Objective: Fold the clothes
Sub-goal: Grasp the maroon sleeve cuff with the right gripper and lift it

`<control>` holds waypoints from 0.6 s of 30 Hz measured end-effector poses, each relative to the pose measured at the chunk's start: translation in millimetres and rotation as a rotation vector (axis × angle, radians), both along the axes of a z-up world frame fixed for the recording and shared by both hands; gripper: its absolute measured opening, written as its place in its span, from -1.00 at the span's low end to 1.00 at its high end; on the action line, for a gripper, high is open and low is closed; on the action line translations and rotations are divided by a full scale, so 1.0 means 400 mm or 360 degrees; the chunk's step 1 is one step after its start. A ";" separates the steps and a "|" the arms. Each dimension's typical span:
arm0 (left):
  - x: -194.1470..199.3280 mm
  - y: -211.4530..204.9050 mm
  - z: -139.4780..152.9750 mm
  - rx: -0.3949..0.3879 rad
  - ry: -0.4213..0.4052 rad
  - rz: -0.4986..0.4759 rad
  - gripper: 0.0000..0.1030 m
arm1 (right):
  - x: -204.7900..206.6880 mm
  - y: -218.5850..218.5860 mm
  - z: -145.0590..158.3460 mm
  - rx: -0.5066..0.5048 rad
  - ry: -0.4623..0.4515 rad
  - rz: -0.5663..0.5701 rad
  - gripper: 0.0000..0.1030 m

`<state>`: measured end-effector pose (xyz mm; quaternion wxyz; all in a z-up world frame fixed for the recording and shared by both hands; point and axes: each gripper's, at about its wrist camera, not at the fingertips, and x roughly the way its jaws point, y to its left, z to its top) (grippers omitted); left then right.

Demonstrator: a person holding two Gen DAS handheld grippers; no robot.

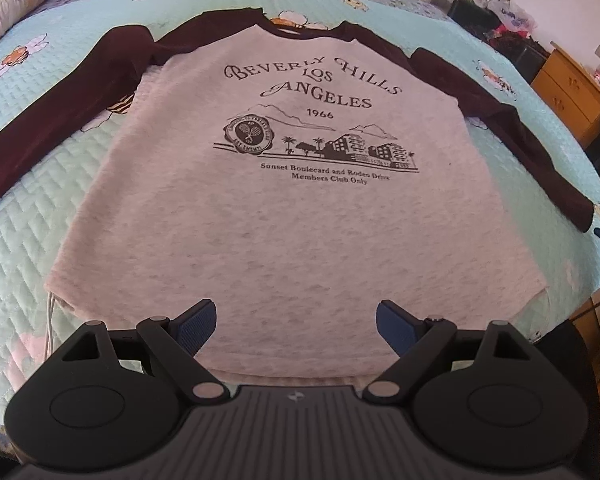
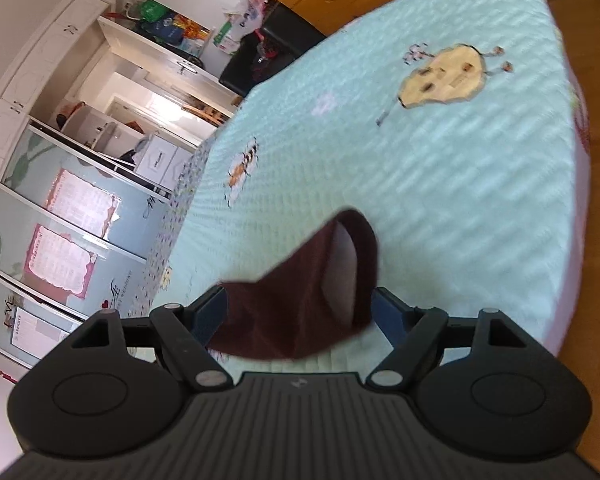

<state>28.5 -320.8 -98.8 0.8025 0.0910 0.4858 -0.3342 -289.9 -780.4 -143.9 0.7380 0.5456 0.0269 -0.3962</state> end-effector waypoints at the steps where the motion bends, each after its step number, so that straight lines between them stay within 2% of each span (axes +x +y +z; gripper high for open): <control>1: 0.001 -0.002 -0.001 0.0007 0.0002 0.0003 0.75 | 0.003 -0.019 -0.004 0.0007 0.0006 -0.0006 0.54; 7: 0.004 -0.017 -0.015 0.0051 0.0016 0.0000 0.75 | 0.019 -0.113 -0.048 0.0113 -0.0155 0.0032 0.26; 11: 0.002 -0.029 -0.023 0.0077 0.0023 -0.0015 0.75 | 0.050 -0.147 -0.061 0.0116 -0.0165 0.0069 0.07; 15: 0.003 -0.032 -0.029 0.0091 0.0029 -0.0014 0.75 | 0.079 -0.168 -0.071 0.0153 -0.0129 0.0089 -0.52; 18: 0.004 -0.033 -0.031 0.0101 0.0032 -0.0007 0.75 | 0.097 -0.182 -0.067 0.0160 -0.0106 0.0111 -0.77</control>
